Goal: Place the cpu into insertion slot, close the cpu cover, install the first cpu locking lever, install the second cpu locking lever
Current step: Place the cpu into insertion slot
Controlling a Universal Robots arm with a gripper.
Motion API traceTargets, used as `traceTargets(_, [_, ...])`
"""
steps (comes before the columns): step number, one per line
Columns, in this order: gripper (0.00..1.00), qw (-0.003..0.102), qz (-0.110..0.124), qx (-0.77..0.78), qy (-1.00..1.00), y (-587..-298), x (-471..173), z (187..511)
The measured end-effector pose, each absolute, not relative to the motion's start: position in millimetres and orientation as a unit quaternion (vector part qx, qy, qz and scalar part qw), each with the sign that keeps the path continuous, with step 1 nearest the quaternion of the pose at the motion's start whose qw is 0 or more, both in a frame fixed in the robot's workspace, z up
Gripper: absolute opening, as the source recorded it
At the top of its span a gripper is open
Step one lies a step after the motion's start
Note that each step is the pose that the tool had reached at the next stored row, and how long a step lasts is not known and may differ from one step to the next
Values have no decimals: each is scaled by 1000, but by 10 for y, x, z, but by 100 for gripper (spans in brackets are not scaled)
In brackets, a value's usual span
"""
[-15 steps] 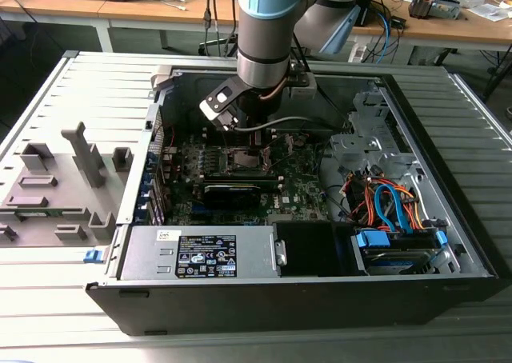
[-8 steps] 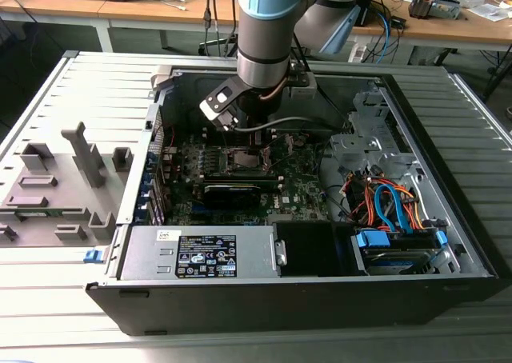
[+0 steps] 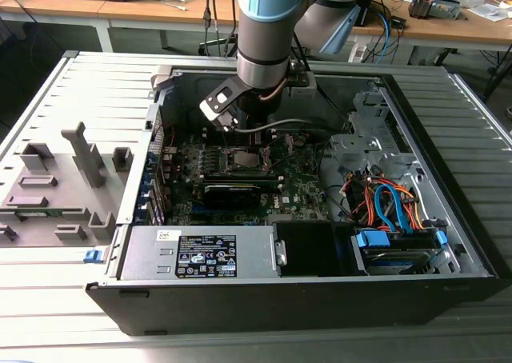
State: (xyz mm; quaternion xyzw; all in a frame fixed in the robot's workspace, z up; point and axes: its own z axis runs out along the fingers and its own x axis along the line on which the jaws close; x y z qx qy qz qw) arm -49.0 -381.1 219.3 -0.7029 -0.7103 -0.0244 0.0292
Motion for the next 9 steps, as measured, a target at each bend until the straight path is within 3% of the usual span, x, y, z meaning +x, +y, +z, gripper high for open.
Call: traceTargets(9, [11,37,-32,-702,-710,-3812,-490,2194])
